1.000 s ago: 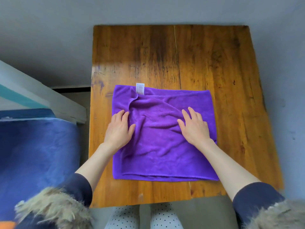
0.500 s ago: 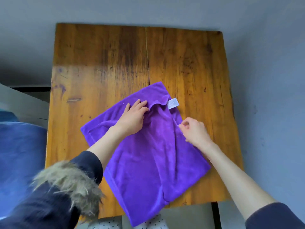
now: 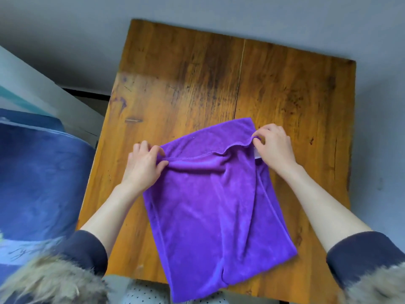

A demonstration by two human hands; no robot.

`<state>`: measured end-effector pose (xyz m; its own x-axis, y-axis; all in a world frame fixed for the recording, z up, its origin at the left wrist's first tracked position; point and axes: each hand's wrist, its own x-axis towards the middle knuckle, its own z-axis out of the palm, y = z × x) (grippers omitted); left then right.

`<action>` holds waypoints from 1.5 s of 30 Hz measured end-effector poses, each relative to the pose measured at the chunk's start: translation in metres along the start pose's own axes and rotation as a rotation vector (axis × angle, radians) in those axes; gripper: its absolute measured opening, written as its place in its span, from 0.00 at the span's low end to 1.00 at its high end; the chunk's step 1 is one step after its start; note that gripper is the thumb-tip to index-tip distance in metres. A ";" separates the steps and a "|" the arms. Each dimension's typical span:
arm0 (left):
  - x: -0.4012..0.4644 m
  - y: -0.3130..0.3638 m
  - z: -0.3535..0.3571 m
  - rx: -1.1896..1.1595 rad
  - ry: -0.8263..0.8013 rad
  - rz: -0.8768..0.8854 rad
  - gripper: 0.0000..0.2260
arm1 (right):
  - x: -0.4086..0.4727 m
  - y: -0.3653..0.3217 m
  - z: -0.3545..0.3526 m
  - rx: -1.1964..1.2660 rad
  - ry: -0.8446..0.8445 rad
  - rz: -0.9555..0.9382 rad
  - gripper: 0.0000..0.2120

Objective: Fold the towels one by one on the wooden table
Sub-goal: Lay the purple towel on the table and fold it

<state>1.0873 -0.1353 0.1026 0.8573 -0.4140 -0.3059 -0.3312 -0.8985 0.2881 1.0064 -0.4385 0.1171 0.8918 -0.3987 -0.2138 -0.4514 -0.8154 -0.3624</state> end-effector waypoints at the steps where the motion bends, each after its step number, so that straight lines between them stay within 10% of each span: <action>1: -0.002 -0.003 0.000 0.001 -0.018 -0.038 0.14 | 0.003 0.000 -0.003 0.092 -0.001 0.038 0.07; 7: -0.010 -0.018 -0.002 -0.094 -0.150 -0.169 0.14 | 0.013 0.000 -0.020 0.428 -0.115 0.203 0.03; 18: -0.041 -0.053 -0.028 -1.513 -0.173 -0.428 0.07 | 0.011 -0.011 -0.037 0.934 0.002 0.354 0.08; 27: -0.016 -0.054 -0.003 -0.516 0.182 -0.313 0.05 | 0.052 -0.017 -0.001 0.313 0.025 0.179 0.06; 45: -0.001 -0.048 0.003 -0.508 0.067 -0.298 0.07 | 0.068 -0.030 0.007 0.230 -0.206 0.064 0.05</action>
<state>1.1011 -0.0927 0.0861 0.9128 -0.1301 -0.3872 0.1435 -0.7853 0.6023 1.0808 -0.4379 0.1066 0.8469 -0.3336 -0.4140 -0.5227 -0.6652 -0.5332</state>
